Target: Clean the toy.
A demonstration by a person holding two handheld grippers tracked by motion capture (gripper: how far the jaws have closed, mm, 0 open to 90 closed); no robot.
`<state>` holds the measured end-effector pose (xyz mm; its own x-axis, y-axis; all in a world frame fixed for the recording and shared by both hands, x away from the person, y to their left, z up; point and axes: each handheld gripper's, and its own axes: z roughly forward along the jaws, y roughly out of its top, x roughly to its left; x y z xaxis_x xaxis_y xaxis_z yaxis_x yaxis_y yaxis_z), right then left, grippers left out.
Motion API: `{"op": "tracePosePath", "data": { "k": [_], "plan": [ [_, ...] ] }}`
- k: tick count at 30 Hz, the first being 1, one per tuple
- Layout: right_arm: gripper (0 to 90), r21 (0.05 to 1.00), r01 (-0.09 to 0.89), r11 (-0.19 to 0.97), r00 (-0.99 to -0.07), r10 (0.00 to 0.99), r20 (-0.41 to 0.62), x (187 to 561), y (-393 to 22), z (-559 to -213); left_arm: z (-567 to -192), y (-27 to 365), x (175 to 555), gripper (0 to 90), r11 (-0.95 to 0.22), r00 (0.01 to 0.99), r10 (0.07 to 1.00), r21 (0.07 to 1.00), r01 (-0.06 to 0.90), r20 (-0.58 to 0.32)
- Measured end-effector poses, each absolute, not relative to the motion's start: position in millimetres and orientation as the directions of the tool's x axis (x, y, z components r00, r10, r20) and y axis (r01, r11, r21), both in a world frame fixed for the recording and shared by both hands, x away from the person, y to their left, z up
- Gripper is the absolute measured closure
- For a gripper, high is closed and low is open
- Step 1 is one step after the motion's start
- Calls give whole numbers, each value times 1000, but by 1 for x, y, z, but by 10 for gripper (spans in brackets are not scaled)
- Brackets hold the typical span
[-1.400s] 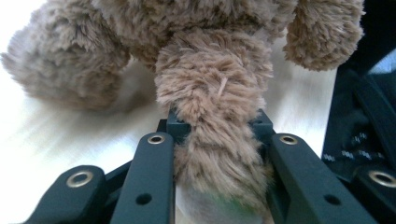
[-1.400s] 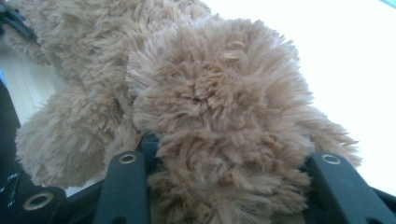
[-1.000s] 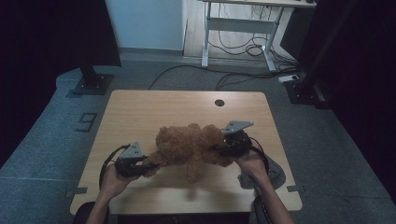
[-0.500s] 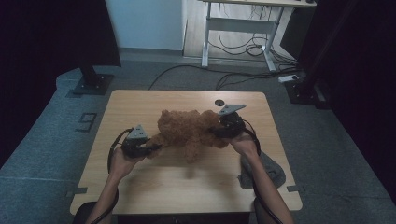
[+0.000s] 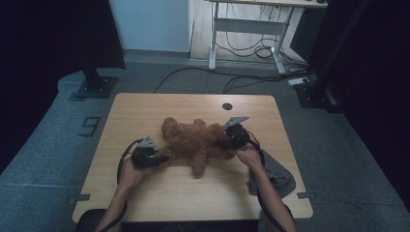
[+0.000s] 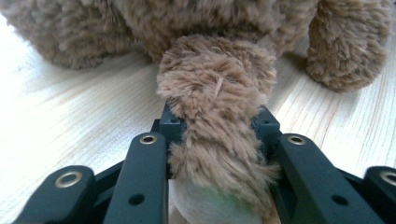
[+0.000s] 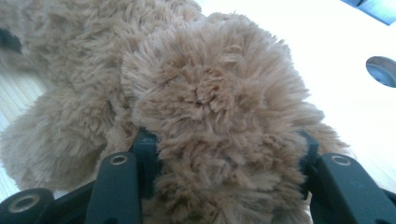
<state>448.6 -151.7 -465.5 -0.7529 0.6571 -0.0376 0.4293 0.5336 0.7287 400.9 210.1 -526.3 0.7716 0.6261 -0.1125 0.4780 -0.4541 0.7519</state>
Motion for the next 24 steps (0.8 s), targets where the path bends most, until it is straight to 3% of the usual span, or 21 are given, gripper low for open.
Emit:
{"op": "tracePosePath", "data": {
  "k": [8, 14, 18, 22, 24],
  "plan": [
    [386, 718, 434, 544, -756, 653, -38, 448, -151, -465, -530, 212, 401, 619, -453, 771, 625, 747, 486, -122],
    [206, 715, 441, 543, -751, 660, -38, 445, -151, -458, -525, 211, 397, 440, -451, 766, 635, 754, 477, -105],
    [137, 750, 420, 511, -752, 658, -27, 438, -157, -447, -515, 213, 391, 272, -422, 758, 642, 775, 471, -111],
    [132, 760, 414, 501, -742, 669, -37, 429, -168, -436, -502, 218, 383, 148, -406, 748, 656, 791, 458, -97],
    [129, 758, 419, 500, -740, 672, -35, 423, -174, -431, -496, 221, 377, 130, -400, 744, 662, 796, 454, -92]
  ]
}}
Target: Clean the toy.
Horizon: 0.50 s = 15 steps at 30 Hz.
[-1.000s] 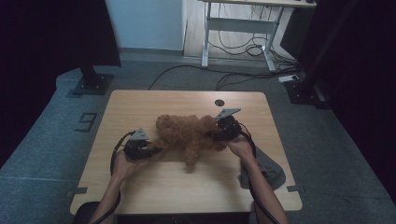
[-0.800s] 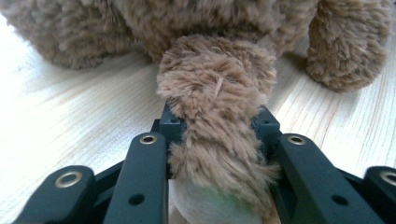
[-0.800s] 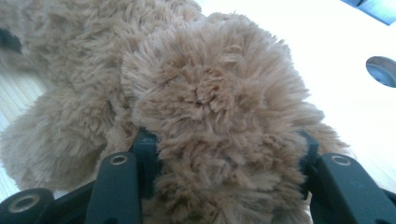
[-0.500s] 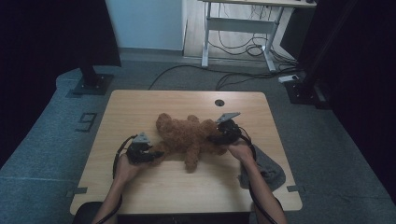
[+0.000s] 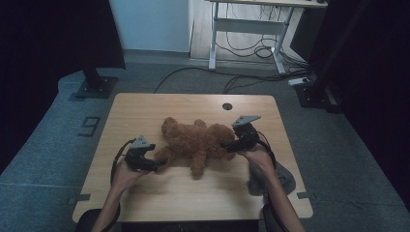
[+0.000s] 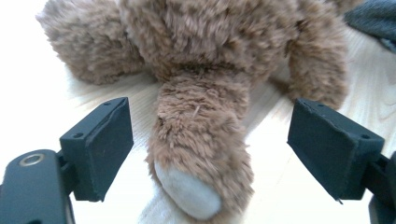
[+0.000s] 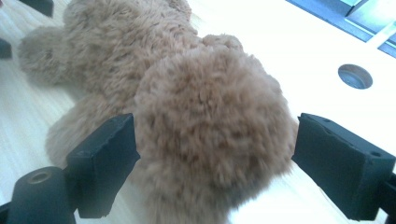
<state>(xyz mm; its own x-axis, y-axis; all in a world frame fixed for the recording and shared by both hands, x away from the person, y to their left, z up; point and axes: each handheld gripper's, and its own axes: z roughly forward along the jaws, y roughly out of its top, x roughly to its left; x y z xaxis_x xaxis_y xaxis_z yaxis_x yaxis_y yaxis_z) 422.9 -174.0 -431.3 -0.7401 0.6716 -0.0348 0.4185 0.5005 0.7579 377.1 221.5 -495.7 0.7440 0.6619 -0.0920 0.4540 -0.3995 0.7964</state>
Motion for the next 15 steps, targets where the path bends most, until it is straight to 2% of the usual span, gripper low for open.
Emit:
{"op": "tracePosePath", "data": {
  "k": [7, 11, 15],
  "plan": [
    [39, 745, 446, 496, -709, 704, -45, 399, -193, -423, -486, 233, 354, 5, -407, 732, 678, 796, 449, -66],
    [0, 745, 454, 488, -693, 720, -50, 385, -204, -425, -489, 240, 343, 0, -415, 729, 682, 791, 450, -57],
    [0, 738, 472, 481, -667, 743, -58, 373, -215, -432, -498, 247, 333, 0, -419, 724, 688, 784, 457, -54]
  ]
}}
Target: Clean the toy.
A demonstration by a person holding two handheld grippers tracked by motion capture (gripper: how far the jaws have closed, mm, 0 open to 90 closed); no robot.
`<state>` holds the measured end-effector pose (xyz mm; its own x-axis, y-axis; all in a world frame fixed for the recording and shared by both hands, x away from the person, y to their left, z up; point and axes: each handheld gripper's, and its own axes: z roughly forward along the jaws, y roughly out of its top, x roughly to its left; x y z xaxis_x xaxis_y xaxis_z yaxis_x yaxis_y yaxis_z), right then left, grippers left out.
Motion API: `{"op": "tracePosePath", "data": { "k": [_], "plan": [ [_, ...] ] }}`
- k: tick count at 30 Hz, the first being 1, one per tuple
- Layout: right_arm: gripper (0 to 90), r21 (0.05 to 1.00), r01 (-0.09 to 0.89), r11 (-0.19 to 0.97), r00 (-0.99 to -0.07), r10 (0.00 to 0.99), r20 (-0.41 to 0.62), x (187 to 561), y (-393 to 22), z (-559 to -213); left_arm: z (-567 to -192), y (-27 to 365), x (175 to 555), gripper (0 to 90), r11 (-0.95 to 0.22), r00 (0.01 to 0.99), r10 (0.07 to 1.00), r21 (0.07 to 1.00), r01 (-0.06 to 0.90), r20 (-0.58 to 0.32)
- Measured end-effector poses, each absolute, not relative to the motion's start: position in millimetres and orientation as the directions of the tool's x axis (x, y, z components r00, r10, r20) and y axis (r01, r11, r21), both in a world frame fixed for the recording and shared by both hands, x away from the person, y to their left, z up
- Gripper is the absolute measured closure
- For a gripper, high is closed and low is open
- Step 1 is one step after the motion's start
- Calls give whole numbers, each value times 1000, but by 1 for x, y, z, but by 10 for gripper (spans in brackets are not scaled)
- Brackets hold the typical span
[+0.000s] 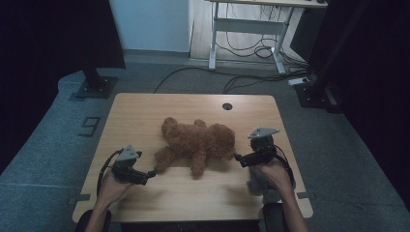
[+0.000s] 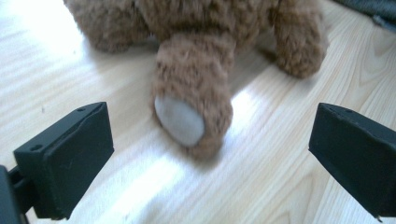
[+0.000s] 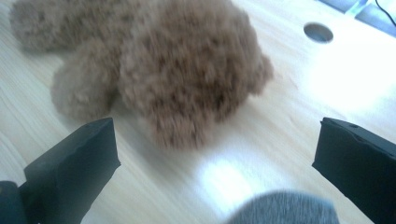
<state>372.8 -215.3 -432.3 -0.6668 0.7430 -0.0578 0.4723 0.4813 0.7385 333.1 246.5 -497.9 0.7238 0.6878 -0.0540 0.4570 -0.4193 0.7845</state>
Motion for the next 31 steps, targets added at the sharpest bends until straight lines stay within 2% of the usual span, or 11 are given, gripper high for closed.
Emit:
{"op": "tracePosePath", "data": {
  "k": [6, 9, 13, 20, 21, 22, 25, 31],
  "plan": [
    [0, 716, 509, 479, -631, 773, -69, 357, -235, -458, -520, 257, 325, 0, -423, 705, 706, 762, 491, -63],
    [0, 705, 533, 468, -605, 793, -69, 353, -244, -476, -527, 258, 324, 0, -451, 703, 710, 745, 492, -35],
    [0, 686, 582, 436, -576, 817, -31, 352, -254, -502, -532, 259, 325, 0, -459, 705, 708, 736, 498, -35],
    [77, 651, 642, 405, -522, 853, -16, 355, -270, -535, -543, 262, 327, 0, -471, 695, 717, 705, 531, -44],
    [76, 643, 654, 398, -516, 857, -7, 355, -272, -540, -544, 262, 327, 0, -474, 694, 718, 698, 537, -46],
    [37, 641, 662, 388, -509, 861, 5, 356, -274, -546, -546, 262, 328, 0, -481, 694, 719, 689, 543, -44],
    [0, 682, 630, 372, -513, 858, 6, 354, -277, -552, -548, 259, 329, 0, -514, 692, 722, 661, 547, -12],
    [0, 703, 613, 360, -509, 861, 3, 353, -277, -555, -548, 260, 329, 0, -513, 688, 725, 660, 549, -9]
  ]
}}
